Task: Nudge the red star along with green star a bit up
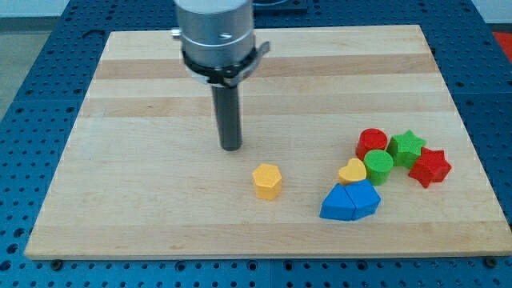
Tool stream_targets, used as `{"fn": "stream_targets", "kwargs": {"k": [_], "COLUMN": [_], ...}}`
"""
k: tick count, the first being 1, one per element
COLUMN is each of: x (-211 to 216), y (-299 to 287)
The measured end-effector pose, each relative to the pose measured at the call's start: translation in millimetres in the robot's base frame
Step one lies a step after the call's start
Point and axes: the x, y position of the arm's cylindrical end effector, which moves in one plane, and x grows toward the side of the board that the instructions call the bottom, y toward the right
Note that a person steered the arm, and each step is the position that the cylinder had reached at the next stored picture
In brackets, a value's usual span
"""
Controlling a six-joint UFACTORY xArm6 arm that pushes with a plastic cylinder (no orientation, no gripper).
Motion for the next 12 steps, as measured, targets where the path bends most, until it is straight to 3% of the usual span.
{"fn": "stream_targets", "kwargs": {"k": [1,2,3,6,7,10,11,12], "x": [25,82,144,155,155,155,135,92], "y": [-51,-75,-61,-45,-4,249,316,320]}}
